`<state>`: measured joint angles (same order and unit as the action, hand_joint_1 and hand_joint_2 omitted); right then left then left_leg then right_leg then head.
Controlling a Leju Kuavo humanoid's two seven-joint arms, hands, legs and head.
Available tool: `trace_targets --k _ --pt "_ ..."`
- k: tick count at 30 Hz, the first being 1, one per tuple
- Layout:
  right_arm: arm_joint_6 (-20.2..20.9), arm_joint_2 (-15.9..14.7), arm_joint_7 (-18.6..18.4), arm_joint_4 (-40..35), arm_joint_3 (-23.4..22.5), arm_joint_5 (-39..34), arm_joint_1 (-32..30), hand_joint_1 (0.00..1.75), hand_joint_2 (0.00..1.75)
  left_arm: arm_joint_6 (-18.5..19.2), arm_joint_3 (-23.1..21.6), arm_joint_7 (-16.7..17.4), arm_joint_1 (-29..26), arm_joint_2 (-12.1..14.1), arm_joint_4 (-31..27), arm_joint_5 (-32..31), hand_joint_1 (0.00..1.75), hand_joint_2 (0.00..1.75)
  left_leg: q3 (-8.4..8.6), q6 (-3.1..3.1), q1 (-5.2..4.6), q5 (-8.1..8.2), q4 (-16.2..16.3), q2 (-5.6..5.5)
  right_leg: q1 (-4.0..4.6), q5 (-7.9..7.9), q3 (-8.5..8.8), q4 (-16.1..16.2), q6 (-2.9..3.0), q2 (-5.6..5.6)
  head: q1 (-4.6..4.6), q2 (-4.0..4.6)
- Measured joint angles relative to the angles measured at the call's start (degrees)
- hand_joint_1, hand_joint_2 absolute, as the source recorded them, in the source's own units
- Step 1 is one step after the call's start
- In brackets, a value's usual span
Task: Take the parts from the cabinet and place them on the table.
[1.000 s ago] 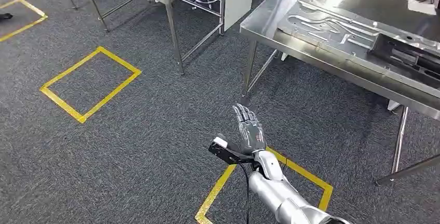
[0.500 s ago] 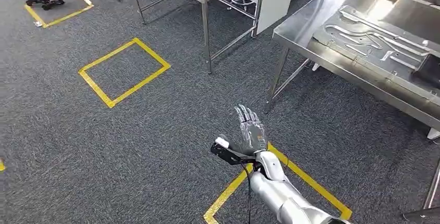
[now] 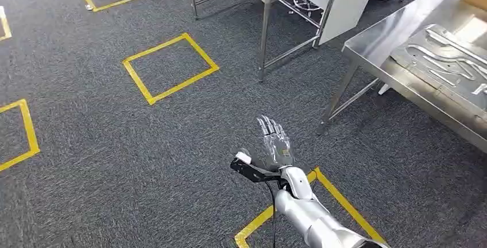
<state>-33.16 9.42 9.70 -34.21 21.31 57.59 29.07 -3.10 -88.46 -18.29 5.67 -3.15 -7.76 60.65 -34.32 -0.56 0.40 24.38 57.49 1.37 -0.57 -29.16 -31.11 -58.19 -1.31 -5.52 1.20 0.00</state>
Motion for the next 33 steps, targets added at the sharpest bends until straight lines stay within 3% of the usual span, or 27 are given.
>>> trace_targets --k 1,2,4,5,6,7,8,9,10,13,14,15,16,17,18,19,20,21,22,24,25,26,30,31,32,33 --pt "0.0 0.0 0.02 -0.02 0.0 0.0 0.02 0.0 0.0 0.0 0.0 0.02 0.09 0.0 0.0 0.0 0.0 0.0 -0.04 -0.29 0.02 -0.14 -0.07 -0.54 -0.18 -1.6 -0.84 -2.01 -0.09 3.02 0.02 0.0" --pt "0.0 -0.04 0.0 0.0 0.0 0.0 -0.05 0.0 0.0 0.0 0.0 0.02 0.27 0.0 0.0 0.0 0.0 0.0 -0.15 -0.45 0.02 -0.22 -0.06 -1.08 -0.26 -4.04 -2.77 -6.13 -0.18 4.53 -0.04 0.0" --pt "0.02 -0.22 0.0 0.04 0.0 0.0 -0.4 0.0 0.0 0.0 0.0 0.0 0.34 0.0 0.0 0.0 0.0 0.0 -0.29 -0.6 -0.09 -0.29 -0.05 -2.45 -0.2 -7.76 -7.43 -15.47 -0.37 5.26 -0.02 0.0" --pt "0.0 -0.33 0.0 0.07 0.0 0.0 -0.51 0.0 0.0 0.0 0.0 0.02 0.25 0.0 0.0 0.0 0.0 0.0 -0.33 -0.6 -0.16 -0.29 -0.01 -3.25 -0.18 -8.07 -9.11 -18.29 -0.37 5.35 -0.02 0.0" --pt "0.0 -0.37 0.0 0.07 0.0 -0.02 -0.56 0.0 0.0 0.0 0.0 0.02 0.12 0.0 0.0 0.0 0.0 0.0 -0.31 -0.6 -0.17 -0.29 0.05 -4.03 -0.19 -6.69 -9.21 -17.78 -0.28 5.39 0.0 0.0" --pt "0.02 -0.39 0.0 0.07 0.0 -0.02 -0.53 0.0 0.0 0.0 0.0 0.02 0.08 0.0 0.0 0.0 0.0 0.0 -0.3 -0.59 -0.17 -0.29 0.17 -4.78 -0.19 -4.15 -7.93 -14.53 -0.12 5.47 -0.02 0.0" --pt "0.0 -0.39 0.0 0.07 0.0 0.0 -0.46 0.0 0.0 0.0 0.0 0.0 0.12 0.0 0.0 0.0 0.0 0.0 -0.28 -0.54 -0.17 -0.28 0.3 -5.59 -0.2 -1.12 -5.55 -9.25 0.12 5.86 -0.02 0.0" --pt "0.0 -0.39 0.0 0.07 0.0 0.0 -0.39 0.0 0.0 0.0 0.0 0.02 0.18 -0.02 0.0 0.0 0.0 0.0 -0.26 -0.43 -0.15 -0.22 0.47 -6.26 -0.24 1.45 -3.07 -3.9 0.38 7.2 -0.02 0.0" --pt "0.02 -0.46 0.0 0.07 0.0 0.0 -0.33 0.0 0.0 0.02 0.0 0.02 0.23 -0.11 0.0 0.0 0.0 0.0 -0.41 -0.26 -0.06 -0.22 0.56 -6.79 -0.36 1.28 -1.75 -0.96 0.69 10.17 0.0 0.0" --pt "0.13 -0.55 -0.15 0.07 0.0 -0.46 -0.32 0.0 0.0 -0.55 0.0 0.49 0.13 -0.09 0.0 -0.02 0.0 0.0 -0.97 1.03 0.13 -0.58 0.4 -8.35 0.12 1.55 -1.83 -0.61 1.09 8.7 0.0 0.0" --pt "1.6 -0.68 -1.65 0.07 -0.26 -3.71 -1.09 0.0 0.0 -3.42 0.0 3.36 0.15 -0.11 0.0 -0.09 0.0 0.0 -0.83 1.47 0.21 -0.74 0.09 -8.87 0.13 1.72 -1.67 -0.17 1.56 8.15 0.02 0.0" --pt "2.88 -0.96 -0.62 0.0 -1.63 -8.64 -4.79 0.0 0.0 -7.25 -0.02 7.56 0.33 -0.69 0.0 -0.55 0.0 0.0 -0.97 1.57 0.11 -0.53 0.17 -8.63 -0.4 2.18 -0.85 0.88 2.0 7.29 0.18 0.0" --pt "3.1 -2.48 3.02 -0.02 -4.29 -16.36 -8.4 0.0 0.0 -10.96 -0.02 11.05 0.53 -1.76 0.0 -0.7 0.0 0.0 -0.9 1.52 -0.21 0.45 1.31 -5.25 -0.04 2.15 0.23 1.77 2.08 6.44 0.23 0.0" --pt "4.33 -3.61 10.48 -0.57 -8.39 -26.73 -13.0 0.0 0.0 -13.6 -0.02 12.73 1.02 -2.39 0.0 -1.05 0.0 0.0 -2.19 1.6 -0.22 2.89 4.71 -3.43 0.13 1.92 1.06 2.18 2.51 4.47 0.63 0.0" --pt "5.15 -4.96 18.66 -3.26 -13.19 -36.37 -18.39 0.0 0.0 -14.25 -0.02 13.09 1.79 -3.1 -0.02 -1.57 0.0 0.0 -4.39 1.78 -0.23 5.37 9.29 -2.72 0.29 1.6 1.34 2.11 2.48 2.66 0.61 0.0" --pt "5.55 -5.8 23.3 -5.43 -15.88 -41.8 -23.16 0.0 0.0 -14.49 -0.04 13.29 2.12 -3.48 -0.02 -1.84 0.0 0.0 -6.45 2.0 -0.07 7.29 13.46 -2.11 0.39 1.28 1.21 1.86 2.61 1.06 0.61 0.0" --pt "5.96 -6.38 25.83 -6.96 -17.55 -44.95 -24.84 0.0 0.0 -14.6 -0.04 13.38 1.97 -3.83 -0.07 -1.95 0.0 0.0 -7.94 2.26 0.24 8.49 16.72 -1.62 0.38 1.19 0.76 1.6 2.75 0.35 0.5 0.0" --pt "7.18 -6.8 27.3 -9.49 -20.4 -47.89 -23.98 0.0 0.0 -14.73 -0.04 13.51 1.68 -4.04 -0.07 -2.31 0.0 0.0 -8.29 2.49 0.72 8.42 17.95 -1.31 0.38 1.18 0.17 1.2 2.85 0.53 0.5 0.0" --pt "7.76 -6.8 25.63 -10.63 -20.99 -46.43 -23.18 0.0 0.0 -14.71 -0.04 13.51 1.6 -4.2 -0.07 -2.47 0.0 0.0 -7.15 2.58 1.03 6.96 16.34 -1.28 0.36 1.17 -0.13 0.82 2.84 1.26 0.59 0.0" --pt "10.37 -6.39 20.44 -16.01 -22.75 -35.85 -24.82 0.0 0.0 -14.58 -0.04 13.32 2.4 -4.46 -0.07 -2.67 0.0 0.0 -1.89 2.6 1.15 2.4 7.57 -0.82 0.18 0.57 0.26 0.19 2.27 1.12 0.65 0.0" --pt "10.93 -6.23 18.75 -18.13 -23.81 -32.0 -26.16 0.0 0.0 -14.43 -0.04 13.27 2.89 -4.61 -0.07 -3.01 0.0 0.0 0.93 2.39 0.96 1.63 2.08 1.22 0.21 0.07 0.69 -0.15 1.8 0.5 0.61 0.0" --pt "11.08 -6.18 17.72 -19.35 -25.03 -29.45 -27.04 0.0 0.0 -14.38 -0.04 13.25 3.28 -4.77 -0.07 -3.21 0.0 0.0 1.34 1.63 0.32 2.68 2.13 2.41 0.47 -0.09 0.82 -0.02 1.45 -0.25 0.61 0.0" --pt "9.44 -5.62 18.76 -14.11 -29.03 -27.82 -26.79 0.0 0.0 -14.01 -0.04 13.64 3.31 -5.14 -0.07 -3.94 0.0 0.0 0.9 0.34 -0.17 1.83 1.17 0.52 0.22 -0.07 1.09 0.06 0.09 -1.85 0.55 0.0" --pt "8.83 -5.64 19.21 -11.46 -30.04 -27.78 -26.18 0.0 0.0 -13.97 -0.04 13.92 3.31 -5.29 -0.07 -4.15 0.0 0.0 1.25 -0.14 0.31 1.37 0.49 0.09 -0.08 -0.61 1.0 -0.24 -0.29 -0.98 0.59 0.0" --pt "8.19 -5.95 19.72 -7.2 -31.52 -27.78 -25.69 0.0 0.0 -13.9 -0.04 14.41 3.38 -5.35 -0.07 -4.31 0.0 0.0 1.24 -0.38 0.24 1.18 0.27 -0.38 -0.24 -1.93 0.51 -1.71 -0.55 2.26 0.33 0.0" --pt "8.07 -5.99 19.63 -4.03 -32.62 -27.78 -25.41 0.0 0.0 -13.9 -0.04 14.6 3.54 -5.4 -0.07 -4.28 0.0 0.0 1.14 -0.67 0.22 0.99 0.21 -0.85 -0.35 -4.12 -1.04 -4.95 -0.62 4.03 0.28 0.0"
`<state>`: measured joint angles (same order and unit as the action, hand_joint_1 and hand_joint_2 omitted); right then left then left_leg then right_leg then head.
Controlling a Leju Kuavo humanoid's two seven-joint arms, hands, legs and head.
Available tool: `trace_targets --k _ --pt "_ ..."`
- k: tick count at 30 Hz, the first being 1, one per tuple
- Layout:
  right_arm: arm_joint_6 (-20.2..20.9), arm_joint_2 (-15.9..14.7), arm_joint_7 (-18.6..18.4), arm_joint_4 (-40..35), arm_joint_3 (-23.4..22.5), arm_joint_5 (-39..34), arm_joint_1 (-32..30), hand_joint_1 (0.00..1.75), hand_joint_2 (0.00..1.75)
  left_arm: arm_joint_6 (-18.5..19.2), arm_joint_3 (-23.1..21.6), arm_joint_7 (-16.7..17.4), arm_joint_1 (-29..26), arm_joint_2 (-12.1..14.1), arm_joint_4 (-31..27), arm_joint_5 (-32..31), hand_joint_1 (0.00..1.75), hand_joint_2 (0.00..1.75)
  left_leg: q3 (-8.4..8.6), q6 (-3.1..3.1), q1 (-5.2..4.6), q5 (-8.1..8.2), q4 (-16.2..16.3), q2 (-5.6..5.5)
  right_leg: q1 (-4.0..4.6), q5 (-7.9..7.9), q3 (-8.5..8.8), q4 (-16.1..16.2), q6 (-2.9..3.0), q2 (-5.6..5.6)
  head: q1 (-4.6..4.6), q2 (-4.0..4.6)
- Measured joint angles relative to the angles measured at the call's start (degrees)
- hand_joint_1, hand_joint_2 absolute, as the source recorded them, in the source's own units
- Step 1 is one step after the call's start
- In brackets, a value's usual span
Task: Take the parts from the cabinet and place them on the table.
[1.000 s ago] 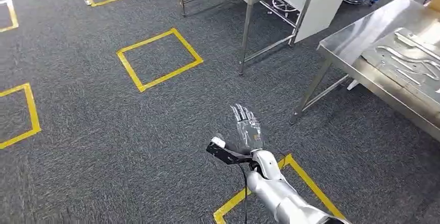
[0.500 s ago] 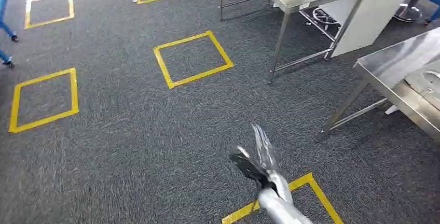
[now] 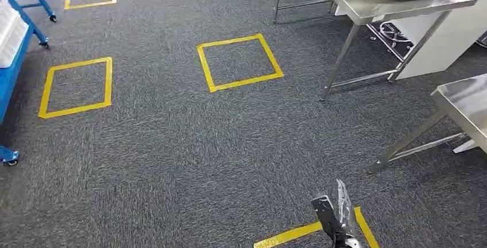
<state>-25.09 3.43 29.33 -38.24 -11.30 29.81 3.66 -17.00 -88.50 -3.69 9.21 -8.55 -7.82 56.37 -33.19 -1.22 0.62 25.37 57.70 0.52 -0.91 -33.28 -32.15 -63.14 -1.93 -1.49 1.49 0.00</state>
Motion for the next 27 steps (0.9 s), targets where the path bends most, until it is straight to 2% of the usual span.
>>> trace_targets --k 1,2,3,4,5,6,7,8,10,12,13,14,15,16,17,18,19,20,21,22,23,24,25,27 --pt "0.11 -0.33 -0.88 3.26 -1.03 0.04 -0.04 0.0 0.0 -0.02 0.0 0.13 0.15 -0.09 0.0 0.02 0.0 0.0 -0.19 -0.16 -0.08 -0.1 0.02 -0.73 0.03 -2.37 -2.34 -4.93 -0.09 0.86 -0.02 0.0" --pt "0.55 -0.5 -2.91 7.35 -2.16 0.5 -0.17 0.0 0.0 -0.35 0.0 0.2 0.1 -0.13 0.0 0.13 0.0 0.0 -0.29 -0.23 -0.21 -0.15 0.02 -1.59 0.04 -4.02 -4.57 -9.36 -0.12 1.15 -0.04 0.0" --pt "0.66 -0.72 -4.73 10.08 -2.77 1.03 -0.64 0.0 0.0 -0.7 0.0 0.15 0.02 -0.15 0.0 0.35 0.0 0.0 -0.35 -0.28 -0.34 -0.18 0.05 -2.41 0.04 -4.4 -6.07 -11.99 -0.07 1.25 -0.02 0.0" --pt "0.89 -0.76 -6.59 12.69 -3.14 1.61 -1.1 0.0 0.0 -1.07 0.0 -0.13 -0.15 -0.13 0.0 0.68 0.0 0.0 -0.33 -0.28 -0.41 -0.19 0.07 -3.27 0.05 -3.36 -6.32 -11.93 0.06 1.32 -0.02 0.0" --pt "1.31 -0.79 -9.08 14.82 -3.38 2.45 -1.55 0.0 0.0 -1.49 0.0 -0.4 -0.3 -0.13 0.0 0.79 0.0 0.0 -0.29 -0.26 -0.47 -0.2 0.16 -4.04 0.06 -1.04 -5.33 -9.23 0.25 1.44 -0.02 0.0" --pt "1.9 -0.94 -11.97 17.05 -3.47 3.61 -1.73 0.0 0.0 -1.95 0.0 -0.64 -0.31 -0.13 0.0 0.92 0.0 0.0 -0.27 -0.24 -0.49 -0.19 0.29 -4.74 0.09 1.86 -3.34 -4.51 0.47 1.81 -0.02 0.0" --pt "2.58 -0.98 -15.45 18.97 -3.47 4.73 -1.84 0.0 0.0 -2.3 0.0 -0.83 -0.17 -0.24 0.0 1.09 0.0 0.0 -0.26 -0.14 -0.49 -0.14 0.45 -5.35 0.07 4.5 -0.94 0.83 0.72 2.85 -0.02 0.0" --pt "3.3 -1.05 -18.61 20.5 -3.47 5.36 -2.09 0.0 0.0 -2.62 0.0 -0.99 -0.06 -0.39 0.0 1.25 0.0 0.0 -0.4 0.07 -0.59 -0.08 0.59 -5.76 0.02 4.56 0.4 4.07 0.95 5.28 -0.02 0.0" --pt "4.41 -1.03 -22.16 22.65 -3.45 6.21 -2.35 0.0 0.0 -2.86 0.0 -1.16 0.16 -0.63 0.0 1.27 0.0 0.0 -0.72 0.75 -0.71 -0.14 0.67 -6.46 0.36 4.78 0.26 4.28 1.29 4.48 0.02 0.0" --pt "4.88 -0.98 -23.13 23.75 -3.43 6.84 -2.38 0.0 0.0 -2.84 0.0 -1.09 0.11 -0.72 0.0 1.25 0.0 0.0 -0.97 1.56 -0.53 -0.4 0.25 -7.13 0.54 5.07 0.39 4.47 2.01 3.77 0.0 0.0" --pt "5.09 -0.79 -23.37 24.16 -3.4 7.17 -2.37 0.0 0.0 -2.84 0.0 -0.92 0.14 -0.72 0.0 1.25 0.0 0.0 -0.88 1.78 -0.62 -0.11 0.74 -6.57 -0.15 5.55 0.52 5.15 2.69 3.1 0.07 0.0" --pt "5.27 -0.72 -23.41 24.53 -3.38 7.28 -2.35 0.0 0.0 -2.84 0.0 -0.92 0.2 -0.72 0.0 1.25 0.0 0.0 -1.48 1.94 -0.8 1.18 2.19 -3.84 0.06 5.61 0.62 5.42 3.02 2.61 0.09 0.0" --pt "5.38 -0.72 -23.54 24.84 -3.38 7.36 -2.37 0.0 0.0 -2.84 0.0 -0.88 0.38 -0.74 0.0 1.22 0.0 0.0 -2.95 2.17 -0.76 3.58 5.39 -2.25 0.19 5.6 0.61 5.42 3.41 1.99 0.15 0.0" --pt "5.44 -0.7 -23.78 25.21 -3.38 7.39 -2.46 0.0 0.0 -2.84 0.0 -0.88 0.55 -0.74 0.0 1.22 0.0 0.0 -4.93 2.42 -0.62 6.13 9.84 -1.6 0.31 5.54 0.59 5.41 3.5 1.24 0.11 0.0" --pt "5.49 -0.7 -23.85 25.58 -3.38 7.39 -2.55 0.0 0.0 -2.84 0.0 -0.88 0.62 -0.74 0.0 1.22 0.0 0.0 -7.02 2.66 -0.48 8.35 14.65 -1.41 0.42 5.51 0.57 5.4 3.55 0.39 0.11 0.0" --pt "5.46 -0.7 -23.91 25.89 -3.38 7.41 -2.59 0.0 0.0 -2.84 0.0 -0.88 0.58 -0.74 0.0 1.25 0.0 0.0 -8.49 2.87 -0.35 9.44 18.16 -1.31 0.49 5.51 0.51 5.37 3.55 -0.41 0.11 0.0" --pt "5.47 -0.7 -23.93 26.11 -3.38 7.41 -2.58 0.0 0.0 -2.84 0.0 -0.85 0.48 -0.74 0.0 1.23 0.0 0.0 -8.34 2.97 -0.26 8.91 18.39 -1.16 0.54 5.49 0.5 5.36 3.53 -1.15 0.11 0.0" --pt "5.46 -0.7 -23.93 26.22 -3.38 7.43 -2.55 0.0 0.0 -2.84 0.0 -0.85 0.44 -0.74 0.0 1.25 0.0 0.0 -6.9 2.97 -0.22 7.4 15.97 -0.9 0.56 5.46 0.5 5.31 3.48 -1.81 0.13 0.0" --pt "5.46 -0.68 -23.91 26.32 -3.36 7.5 -2.5 0.0 0.0 -2.84 0.0 -0.85 0.46 -0.74 0.0 1.22 0.0 0.0 -4.33 2.86 -0.23 5.31 11.52 -0.53 0.57 5.4 0.56 5.27 3.39 -2.39 0.11 0.0" --pt "5.49 -0.66 -23.93 26.45 -3.36 7.56 -2.48 0.0 0.0 -2.84 0.0 -0.85 0.53 -0.74 0.0 1.22 0.0 0.0 -1.15 2.63 -0.28 3.23 6.11 0.41 0.57 5.29 0.7 5.23 3.21 -2.93 0.13 0.0" --pt "5.48 -0.59 -23.93 26.52 -3.36 7.56 -2.48 0.0 0.0 -2.84 0.0 -0.85 0.66 -0.74 0.0 1.22 0.0 0.0 1.98 2.07 -0.59 2.07 1.11 3.71 0.66 5.14 0.96 5.12 2.98 -3.46 0.11 0.0" --pt "5.46 -0.57 -23.93 26.63 -3.36 7.56 -2.56 0.0 0.0 -2.84 0.0 -0.85 0.89 -0.76 0.0 1.22 0.0 0.0 2.3 1.73 -0.94 2.26 0.03 4.09 1.05 4.83 1.01 4.79 2.49 -3.98 0.06 0.0" --pt "5.49 -0.57 -23.93 26.72 -3.34 7.58 -2.49 0.0 0.0 -2.84 0.0 -0.88 0.93 -0.79 0.0 1.22 0.0 0.0 2.02 1.4 -1.01 2.08 0.0 3.16 0.94 4.9 1.14 4.94 2.21 -4.44 -0.02 0.0" --pt "5.46 -0.52 -23.93 26.74 -3.32 7.58 -2.12 0.0 0.0 -2.84 0.0 -0.85 0.76 -0.76 0.0 1.24 0.0 0.0 1.78 1.0 -1.13 1.97 -0.04 2.25 0.69 4.97 1.37 5.17 1.73 -5.35 0.0 0.0"
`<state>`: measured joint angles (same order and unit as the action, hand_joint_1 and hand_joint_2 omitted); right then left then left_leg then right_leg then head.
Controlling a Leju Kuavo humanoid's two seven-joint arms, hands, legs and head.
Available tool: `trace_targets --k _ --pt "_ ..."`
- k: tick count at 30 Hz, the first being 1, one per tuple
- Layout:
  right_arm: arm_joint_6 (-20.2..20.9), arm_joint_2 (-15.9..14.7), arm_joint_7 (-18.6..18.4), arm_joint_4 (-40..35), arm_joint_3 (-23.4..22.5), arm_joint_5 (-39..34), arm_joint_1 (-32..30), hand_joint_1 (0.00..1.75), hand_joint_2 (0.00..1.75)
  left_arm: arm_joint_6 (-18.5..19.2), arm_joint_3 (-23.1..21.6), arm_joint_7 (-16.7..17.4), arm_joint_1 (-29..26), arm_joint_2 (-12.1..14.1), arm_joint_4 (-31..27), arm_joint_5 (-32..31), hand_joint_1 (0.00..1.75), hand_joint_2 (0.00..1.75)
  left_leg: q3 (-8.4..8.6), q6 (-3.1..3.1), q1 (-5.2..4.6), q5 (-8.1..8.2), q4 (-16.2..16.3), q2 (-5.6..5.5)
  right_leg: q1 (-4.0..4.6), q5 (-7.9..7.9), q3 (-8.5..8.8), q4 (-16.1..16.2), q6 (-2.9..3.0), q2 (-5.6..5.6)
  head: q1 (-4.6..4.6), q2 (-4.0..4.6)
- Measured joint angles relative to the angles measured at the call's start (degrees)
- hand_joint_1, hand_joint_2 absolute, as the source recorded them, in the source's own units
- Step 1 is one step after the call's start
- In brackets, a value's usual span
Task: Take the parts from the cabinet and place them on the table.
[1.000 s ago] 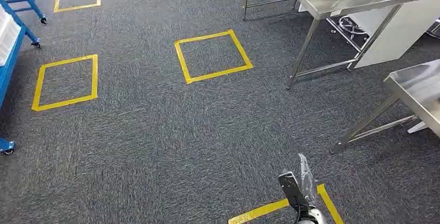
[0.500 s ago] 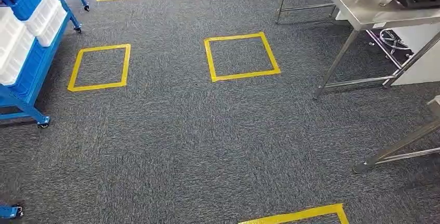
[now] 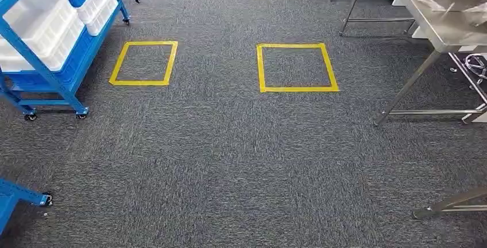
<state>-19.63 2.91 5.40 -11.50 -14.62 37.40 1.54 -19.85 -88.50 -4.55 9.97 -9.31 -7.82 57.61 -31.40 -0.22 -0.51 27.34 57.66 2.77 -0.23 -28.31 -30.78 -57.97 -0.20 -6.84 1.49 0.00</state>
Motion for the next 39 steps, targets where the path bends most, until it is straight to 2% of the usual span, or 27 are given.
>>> trace_targets --k 1,2,3,4,6,7,8,10,11,12,16,17,18,19,21,22,24,25,26,27,31,32,33,34,36,37,39 --pt "0.0 0.02 0.0 0.0 0.0 0.02 0.17 0.0 0.0 -0.02 0.0 0.0 -0.05 0.0 0.0 0.0 0.0 0.0 0.27 -0.59 0.19 -0.5 -0.77 -0.67 0.3 -0.25 0.21 -0.26 -0.4 -0.58 0.02 0.0" --pt "0.0 -0.02 0.0 0.02 0.0 0.02 0.12 0.0 0.0 -0.02 0.0 0.0 -0.02 -0.04 0.0 0.0 0.0 0.0 0.63 -0.86 0.45 -0.94 -1.14 -1.22 -0.17 -1.22 -0.35 -1.72 -0.68 1.99 -0.04 0.0" --pt "0.0 0.02 0.0 0.11 0.0 0.04 -0.08 0.0 0.0 -0.02 0.0 0.02 0.11 -0.07 0.0 0.0 0.0 0.0 0.58 -1.23 0.57 -1.15 -1.24 -1.64 -0.24 -3.4 -1.64 -4.54 -0.82 4.59 -0.11 0.0" --pt "0.0 0.07 0.0 0.26 0.0 0.04 -0.12 0.0 0.0 -0.02 0.0 0.02 0.27 -0.11 0.0 -0.02 0.0 0.0 0.39 -1.36 0.59 -1.25 -1.23 -2.34 -0.42 -5.92 -3.68 -8.85 -0.99 5.93 -0.13 0.0" --pt "0.02 0.07 0.0 0.42 0.02 0.07 -0.23 0.0 0.0 0.0 0.0 0.04 0.23 -0.15 0.0 -0.02 0.0 0.0 0.21 -1.46 0.49 -1.32 -1.15 -3.62 -0.6 -8.86 -7.31 -16.36 -1.31 6.57 -0.11 0.0" --pt "0.04 0.07 -0.04 0.5 0.02 0.07 -0.24 0.0 0.0 0.0 0.0 0.04 0.12 -0.15 0.0 0.0 0.0 0.0 0.16 -1.41 0.5 -1.35 -1.06 -4.41 -0.63 -8.45 -7.94 -17.44 -1.45 6.59 -0.09 0.0" --pt "0.18 0.07 -0.39 0.55 0.02 0.18 -0.25 0.0 0.0 0.0 0.0 0.04 0.05 -0.13 0.0 0.0 0.0 0.0 0.18 -1.37 0.53 -1.34 -0.97 -5.24 -0.76 -6.53 -7.23 -15.62 -1.52 6.62 -0.11 0.0" --pt "0.57 0.02 -1.58 0.61 0.04 0.68 -0.26 0.0 0.0 0.0 0.0 0.04 0.06 -0.18 0.0 0.0 0.0 0.0 0.3 -1.05 0.65 -1.23 -0.71 -6.7 -1.2 -1.23 -3.2 -6.79 -1.55 7.21 -0.11 0.0" --pt "0.74 0.0 -2.08 0.66 0.11 0.9 -0.31 0.0 0.0 0.02 0.0 0.04 0.07 -0.18 0.0 0.0 0.0 0.0 0.22 -0.74 0.69 -1.07 -0.47 -7.3 -1.51 0.67 -1.25 -2.37 -1.6 8.89 -0.11 0.0" --pt "1.18 0.02 -2.71 0.87 0.26 1.24 -0.41 0.0 0.0 0.04 0.0 0.11 0.13 -0.18 0.0 0.02 0.0 0.0 -0.16 -0.25 0.39 -0.94 -0.05 -7.71 -1.42 -0.25 -0.77 -0.95 -1.61 11.26 -0.13 0.0" --pt "2.49 0.02 -4.5 0.96 1.09 2.1 -0.07 0.0 0.0 0.11 0.0 0.74 -0.19 -0.15 0.0 0.44 0.0 0.0 -1.01 1.24 0.75 -1.28 -0.14 -9.64 -1.29 0.21 -0.9 -0.66 -0.07 9.18 -0.04 0.0" --pt "2.8 0.02 -4.79 0.98 1.2 2.21 -0.09 0.0 0.0 0.13 0.0 0.74 -0.33 -0.13 0.0 0.55 0.0 0.0 -1.07 1.36 0.9 -0.63 0.63 -8.31 -1.36 0.39 -0.72 -0.39 0.49 8.38 -0.02 0.0" --pt "3.11 0.02 -4.9 0.98 1.31 2.41 -0.31 0.0 0.0 0.18 0.0 0.74 -0.36 -0.13 0.0 0.59 0.0 0.0 -2.06 1.5 0.68 1.0 2.77 -5.8 -1.19 0.33 -0.68 -0.28 0.91 7.89 0.07 0.0" --pt "3.35 0.0 -5.05 0.98 1.38 2.56 -0.51 0.0 0.0 0.2 0.0 0.74 -0.3 -0.11 0.0 0.64 0.0 0.0 -4.08 1.67 0.71 3.46 6.98 -4.5 -0.97 0.28 -0.71 -0.29 1.24 7.08 0.07 0.0" --pt "4.48 0.0 -5.94 1.05 1.46 2.58 -0.68 0.0 0.0 0.07 0.0 0.74 -0.39 -0.04 0.0 0.7 0.0 0.0 -8.48 1.93 0.83 7.49 16.47 -3.62 -0.53 0.14 -0.79 -0.34 1.48 5.5 0.07 0.0" --pt "4.96 -0.04 -6.41 1.09 1.53 2.6 -0.66 0.0 0.0 -0.02 0.0 0.74 -0.57 -0.02 0.0 0.83 0.0 0.0 -9.45 1.98 0.85 7.72 18.65 -3.52 -0.42 0.12 -0.8 -0.39 1.51 4.83 0.04 0.0" --pt "5.66 -0.04 -7.08 1.09 1.77 2.75 -0.58 0.0 0.0 -0.09 0.0 0.87 -0.82 0.07 0.0 0.83 0.0 0.0 -7.33 1.8 0.84 4.72 14.73 -3.24 -0.29 -0.01 -0.72 -0.48 1.56 3.64 0.07 0.0" --pt "6.01 -0.04 -7.41 1.09 1.86 2.82 -0.5 0.0 0.0 -0.09 0.0 1.01 -0.82 0.13 0.0 0.83 0.0 0.0 -4.41 1.56 0.8 2.07 9.34 -2.65 -0.25 -0.13 -0.57 -0.55 1.47 3.04 0.07 0.0" --pt "6.38 -0.04 -7.63 1.09 1.92 2.86 -0.5 0.0 0.0 -0.09 0.0 1.09 -0.75 0.17 0.0 0.83 0.0 0.0 -1.3 1.11 0.63 -0.09 3.76 -0.84 -0.18 -0.28 -0.34 -0.61 1.29 2.48 0.07 0.0" --pt "6.6 -0.02 -7.87 1.14 2.05 2.93 -0.57 0.0 0.0 -0.09 0.0 1.14 -0.59 0.2 0.0 0.83 0.0 0.0 -0.01 0.83 0.16 0.33 0.84 1.77 0.13 -0.49 -0.25 -0.74 0.99 1.99 0.04 0.0" --pt "7.87 -0.04 -8.83 1.18 2.4 3.37 -0.1 0.0 0.0 -0.07 0.0 1.31 -0.79 0.31 0.0 0.81 0.0 0.0 -0.4 -0.3 -0.21 -0.21 0.17 -0.48 0.07 -0.58 0.13 -0.59 -0.06 -0.01 -0.02 0.0" --pt "8.35 -0.09 -9.23 1.18 2.49 3.52 -0.1 0.0 0.0 -0.04 0.0 1.33 -0.88 0.31 0.0 0.83 0.0 0.0 0.27 -0.77 0.35 -0.79 -0.51 -0.9 -0.18 -1.08 0.1 -0.99 -0.63 1.28 -0.07 0.0" --pt "8.85 -0.24 -9.79 1.2 2.56 3.61 -0.24 0.0 0.0 0.0 0.0 1.38 -0.78 0.31 0.0 0.81 0.0 0.0 0.29 -0.93 0.32 -0.96 -0.67 -1.39 -0.35 -2.22 -0.48 -2.36 -0.88 4.31 -0.05 0.0" --pt "9.31 -0.22 -10.41 1.2 2.64 3.67 -0.3 0.0 0.0 0.0 0.0 1.42 -0.56 0.31 0.0 0.79 0.0 0.0 0.12 -1.25 0.34 -1.13 -0.67 -1.89 -0.4 -4.36 -2.06 -5.5 -0.95 5.74 -0.13 0.0" --pt "10.35 -0.22 -12.08 1.27 2.73 3.87 -0.5 0.0 0.0 0.09 0.0 1.59 -0.32 0.28 0.0 0.75 0.0 0.0 -0.07 -1.44 0.27 -1.21 -0.64 -3.06 -0.56 -8.45 -6.45 -14.42 -1.11 6.47 -0.13 0.0" --pt "10.9 -0.24 -13.01 1.27 2.75 3.91 -0.5 0.0 0.0 0.07 0.0 1.79 -0.43 0.28 0.0 0.64 0.0 0.0 -0.1 -1.43 0.27 -1.21 -0.57 -3.79 -0.57 -8.93 -8.04 -17.4 -1.16 6.52 -0.11 0.0" --pt "11.63 -0.24 -14.71 1.27 2.75 4.11 -0.5 0.0 0.0 -0.09 0.0 1.99 -0.62 0.31 0.0 0.66 0.0 0.0 -0.01 -1.39 0.33 -1.2 -0.46 -5.12 -0.75 -6.11 -7.33 -15.27 -1.19 6.58 -0.13 0.0"
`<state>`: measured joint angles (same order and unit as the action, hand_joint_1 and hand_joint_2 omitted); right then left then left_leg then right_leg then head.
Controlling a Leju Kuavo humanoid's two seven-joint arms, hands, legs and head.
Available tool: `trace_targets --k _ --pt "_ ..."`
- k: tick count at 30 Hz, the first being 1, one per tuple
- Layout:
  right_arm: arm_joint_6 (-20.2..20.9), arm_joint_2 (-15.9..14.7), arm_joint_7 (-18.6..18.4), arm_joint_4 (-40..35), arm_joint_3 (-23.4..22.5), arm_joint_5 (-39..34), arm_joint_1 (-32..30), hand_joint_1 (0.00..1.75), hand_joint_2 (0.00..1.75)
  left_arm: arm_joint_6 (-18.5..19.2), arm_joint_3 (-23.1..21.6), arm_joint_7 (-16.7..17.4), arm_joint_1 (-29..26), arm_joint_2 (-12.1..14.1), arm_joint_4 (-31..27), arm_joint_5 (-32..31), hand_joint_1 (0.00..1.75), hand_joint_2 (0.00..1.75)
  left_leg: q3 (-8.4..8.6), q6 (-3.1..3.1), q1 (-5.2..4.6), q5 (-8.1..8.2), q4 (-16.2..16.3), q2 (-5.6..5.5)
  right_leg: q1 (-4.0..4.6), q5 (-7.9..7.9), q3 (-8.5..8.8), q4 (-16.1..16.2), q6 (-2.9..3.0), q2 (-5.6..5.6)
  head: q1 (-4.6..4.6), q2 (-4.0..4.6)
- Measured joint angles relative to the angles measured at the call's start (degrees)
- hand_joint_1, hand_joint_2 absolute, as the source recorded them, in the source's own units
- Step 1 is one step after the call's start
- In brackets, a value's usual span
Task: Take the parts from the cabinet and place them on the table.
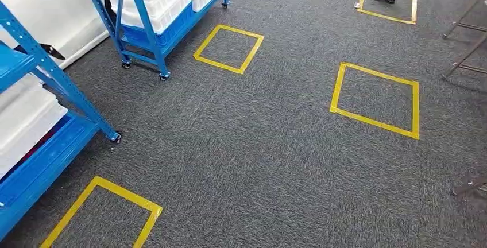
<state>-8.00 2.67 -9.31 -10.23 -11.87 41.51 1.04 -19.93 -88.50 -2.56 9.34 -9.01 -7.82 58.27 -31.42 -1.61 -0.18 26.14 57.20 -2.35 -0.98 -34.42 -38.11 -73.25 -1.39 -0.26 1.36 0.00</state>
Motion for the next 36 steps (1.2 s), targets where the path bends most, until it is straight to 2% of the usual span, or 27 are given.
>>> trace_targets --k 1,2,3,4,8,9,10,11,13,14,15,17,18,19,22,23,24,25,26,28,29,30,31,32,33,34,36 --pt "0.37 0.0 -0.73 0.0 0.0 0.17 -0.03 0.0 0.0 0.0 0.0 0.13 0.01 0.0 0.0 0.0 0.0 0.0 0.07 0.07 0.1 0.04 0.16 -0.73 -0.17 2.57 1.83 4.01 0.0 0.22 0.02 0.0" --pt "0.79 0.0 -1.38 0.0 0.0 0.33 -0.05 0.0 0.0 -0.02 0.0 0.15 0.05 -0.02 0.0 -0.02 0.0 0.0 0.11 0.33 0.23 0.16 0.41 -1.45 -0.38 5.38 4.35 9.45 -0.03 1.06 0.02 0.0" --pt "0.96 0.0 -1.73 0.0 0.0 0.37 -0.18 0.0 0.0 -0.07 0.0 0.2 0.07 -0.02 0.0 -0.02 0.0 0.0 -0.08 0.69 0.3 0.36 0.71 -1.93 -0.75 6.32 6.01 13.53 -0.17 3.42 -0.02 0.0" --pt "1.18 0.0 -2.12 0.04 0.0 0.37 -0.25 0.0 0.0 -0.09 0.0 0.31 0.14 0.0 0.0 -0.04 0.0 0.0 -0.41 1.27 -0.07 0.58 1.3 -2.41 -0.21 6.06 6.18 13.91 0.01 3.85 -0.02 0.0" --pt "1.53 0.02 -2.3 0.02 0.02 0.37 0.22 0.0 0.0 -0.09 0.0 0.39 0.02 0.0 0.0 -0.2 0.0 0.0 -0.85 2.62 0.19 0.25 0.87 -3.97 -0.31 6.41 6.04 13.98 1.55 1.88 0.09 0.0" --pt "1.77 0.04 -2.3 0.02 0.02 0.37 0.23 0.0 0.0 -0.09 0.0 0.37 0.02 0.0 0.0 -0.35 0.0 0.0 -1.25 2.76 0.18 1.4 2.25 -1.64 -0.32 6.53 6.14 14.18 2.06 1.14 0.15 0.0" --pt "1.88 0.02 -2.23 0.02 0.02 0.37 0.12 0.0 0.0 -0.04 0.0 0.33 0.11 0.0 0.0 -0.72 0.0 0.0 -2.47 2.87 0.16 3.29 4.95 0.1 -0.23 6.48 6.07 14.18 2.44 0.65 0.28 0.0" --pt "1.88 0.0 -2.03 0.02 0.02 0.39 -0.13 0.0 0.0 0.0 0.0 0.29 0.27 0.0 0.0 -1.01 0.0 0.0 -4.54 3.02 0.27 5.79 9.44 1.13 -0.03 6.46 6.01 14.18 2.61 -0.09 0.26 0.0" --pt "1.97 -0.04 -1.66 0.02 0.0 0.48 -0.31 0.0 0.0 0.04 0.0 0.26 0.3 0.0 0.0 -1.22 0.0 0.0 -8.39 3.14 0.38 9.3 17.88 1.73 0.31 6.38 5.89 14.15 2.74 -1.46 0.26 0.0" --pt "1.97 -0.07 -1.42 0.02 0.0 0.48 -0.29 0.0 0.0 0.09 0.0 0.26 0.2 0.0 0.0 -1.22 0.0 0.0 -9.07 3.12 0.38 9.31 19.48 1.83 0.45 6.38 5.9 14.14 2.74 -2.02 0.26 0.0" --pt "1.99 -0.07 -1.31 0.02 0.0 0.5 -0.24 0.0 0.0 0.09 0.0 0.26 0.14 0.0 0.0 -1.22 0.0 0.0 -8.37 2.96 0.36 8.0 18.15 1.89 0.57 6.35 5.95 14.14 2.79 -2.56 0.26 0.0" --pt "2.1 -0.04 -0.86 0.02 0.02 0.68 -0.01 0.0 0.0 0.09 0.0 0.26 0.24 0.0 0.0 -1.2 0.0 0.0 -2.74 2.14 0.07 2.64 7.72 2.76 0.78 6.22 6.28 14.14 2.81 -3.74 0.26 0.0" --pt "2.19 -0.04 -0.79 0.02 0.02 0.72 0.01 0.0 0.0 0.06 0.0 0.29 0.37 0.0 0.0 -1.22 0.0 0.0 -0.07 1.49 -0.32 1.0 2.81 4.76 0.8 6.15 6.47 14.14 2.76 -4.2 0.26 0.0" --pt "2.28 0.04 -0.68 0.02 0.02 0.79 -0.06 0.0 0.0 0.02 0.0 0.31 0.62 0.0 0.0 -1.22 0.0 0.0 0.47 1.34 -0.97 1.87 1.0 6.39 1.16 5.96 6.49 13.99 2.46 -4.71 0.24 0.0" --pt "2.49 0.02 -0.51 0.02 0.02 1.16 0.35 0.0 0.0 0.0 -0.02 0.57 0.61 0.0 0.0 -1.22 0.0 0.0 0.03 0.86 -1.06 1.32 0.88 4.64 0.82 6.11 6.65 14.28 1.63 -6.13 0.22 0.0" --pt "2.56 0.02 -0.44 -0.02 0.04 1.29 0.61 0.0 0.0 0.0 0.0 0.64 0.51 0.04 0.0 -1.2 0.0 0.0 0.18 0.42 -0.91 0.89 0.08 4.06 0.94 6.1 6.98 14.39 1.23 -6.63 0.24 0.0" --pt "2.65 -0.07 -0.37 -0.07 0.04 1.33 0.56 0.0 0.0 0.0 0.0 0.66 0.42 -0.02 0.0 -1.2 0.0 0.0 0.94 0.19 -0.41 0.2 -0.53 3.71 0.58 5.5 6.91 13.68 0.81 -5.07 0.22 0.0" --pt "2.67 -0.15 -0.35 -0.07 0.04 1.33 0.31 0.0 0.0 0.0 -0.02 0.68 0.54 -0.02 0.0 -1.2 0.0 0.0 0.85 -0.18 -0.32 -0.07 -0.78 3.13 0.59 3.71 5.9 11.61 0.64 -2.31 0.2 0.0" --pt "2.67 -0.15 -0.33 -0.07 0.04 1.33 0.24 0.0 0.0 0.0 0.0 0.66 0.73 -0.06 0.0 -1.22 0.0 0.0 0.66 -0.34 -0.29 -0.24 -0.77 2.74 0.52 1.43 4.13 7.85 0.52 -0.77 0.07 0.0" --pt "2.69 -0.17 -0.33 -0.07 0.04 1.33 0.12 0.0 0.0 0.02 -0.02 0.66 0.71 -0.17 0.0 -1.22 0.0 0.0 0.44 -0.39 -0.3 -0.32 -0.67 1.59 0.22 -2.25 -0.29 -1.27 0.13 0.04 0.09 0.0" --pt "2.69 -0.17 -0.33 -0.07 0.04 1.33 0.06 0.0 0.0 0.02 0.0 0.66 0.6 -0.15 0.0 -1.2 0.0 0.0 0.39 -0.38 -0.3 -0.32 -0.54 0.94 0.21 -2.22 -1.48 -3.35 -0.02 0.05 0.09 0.0" --pt "2.69 -0.22 -0.33 -0.07 0.04 1.33 0.06 0.0 0.0 0.02 0.0 0.68 0.51 -0.15 0.0 -1.2 0.0 0.0 0.43 -0.34 -0.27 -0.3 -0.51 0.36 0.11 -0.93 -1.29 -2.57 -0.1 0.05 0.09 0.0" --pt "2.69 -0.28 -0.33 -0.07 0.04 1.33 0.05 0.0 0.0 0.02 0.0 0.68 0.5 -0.15 0.0 -1.2 0.0 0.0 0.54 -0.26 -0.21 -0.26 -0.4 -0.45 -0.1 1.76 0.21 1.07 -0.15 0.12 0.09 0.0" --pt "2.69 -0.33 -0.33 -0.07 0.04 1.33 0.0 0.0 0.0 0.02 0.0 0.68 0.54 -0.17 0.0 -1.2 0.0 0.0 0.61 -0.07 -0.15 -0.2 -0.22 -1.19 -0.3 4.59 2.47 6.03 -0.15 0.48 0.09 0.0" --pt "2.69 -0.42 -0.33 -0.07 0.04 1.33 -0.05 0.0 0.0 0.02 0.0 0.68 0.57 -0.24 0.0 -1.2 0.0 0.0 0.55 0.2 -0.09 -0.04 0.05 -1.82 -0.53 7.22 5.01 11.6 -0.17 1.91 0.07 0.0" --pt "2.69 -0.44 -0.33 0.0 0.04 1.33 -0.25 0.0 0.0 0.0 -0.02 0.68 0.62 -0.26 0.0 -1.2 0.0 0.0 0.17 0.59 -0.24 0.13 0.43 -2.23 -0.77 6.61 5.88 13.81 -0.27 4.78 0.09 0.0" --pt "2.69 -0.44 -0.29 -0.02 0.04 1.33 0.0 0.0 0.0 0.02 -0.02 0.68 0.6 -0.26 0.0 -1.22 0.0 0.0 -0.33 1.34 -0.21 0.04 0.62 -3.01 -0.31 7.03 5.51 13.92 0.29 3.52 0.15 0.0"
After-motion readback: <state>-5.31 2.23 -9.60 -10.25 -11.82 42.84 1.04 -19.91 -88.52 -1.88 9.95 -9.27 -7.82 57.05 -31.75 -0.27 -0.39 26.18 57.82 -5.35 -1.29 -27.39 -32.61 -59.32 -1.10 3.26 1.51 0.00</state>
